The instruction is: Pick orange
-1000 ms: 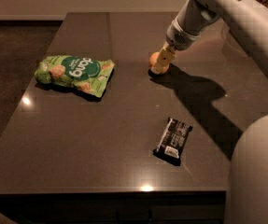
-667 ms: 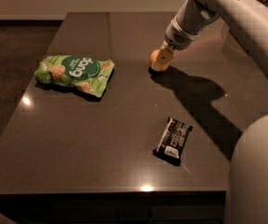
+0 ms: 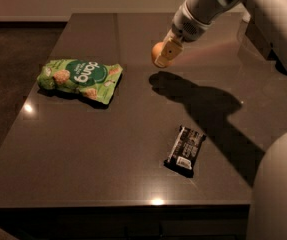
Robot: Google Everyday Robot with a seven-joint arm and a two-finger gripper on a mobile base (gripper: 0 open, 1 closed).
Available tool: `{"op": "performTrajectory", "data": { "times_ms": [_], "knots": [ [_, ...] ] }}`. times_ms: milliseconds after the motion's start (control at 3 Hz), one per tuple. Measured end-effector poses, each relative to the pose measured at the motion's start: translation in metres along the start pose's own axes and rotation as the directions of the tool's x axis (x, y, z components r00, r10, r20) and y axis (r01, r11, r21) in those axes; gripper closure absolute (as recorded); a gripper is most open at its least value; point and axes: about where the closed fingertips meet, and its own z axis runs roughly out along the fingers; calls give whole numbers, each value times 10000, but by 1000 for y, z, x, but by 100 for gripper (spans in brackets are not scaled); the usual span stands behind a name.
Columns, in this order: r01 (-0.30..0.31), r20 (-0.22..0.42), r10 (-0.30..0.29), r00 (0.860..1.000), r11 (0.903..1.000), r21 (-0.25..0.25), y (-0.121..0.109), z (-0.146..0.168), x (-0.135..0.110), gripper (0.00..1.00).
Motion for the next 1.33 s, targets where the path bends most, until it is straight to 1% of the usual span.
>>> {"op": "performTrajectory", "data": {
  "times_ms": [333, 667, 1000, 1333],
  "knots": [
    [711, 549, -699, 9960, 9973, -204, 12, -18, -25, 100],
    [1277, 1002, -1239, 9872, 9913, -327, 23, -35, -45, 100],
    [1735, 1591, -1656, 9733, 9841, -371, 33, -52, -60, 100],
    [1735, 1591, -1656, 9733, 9841, -371, 33, -52, -60, 100]
  ]
}}
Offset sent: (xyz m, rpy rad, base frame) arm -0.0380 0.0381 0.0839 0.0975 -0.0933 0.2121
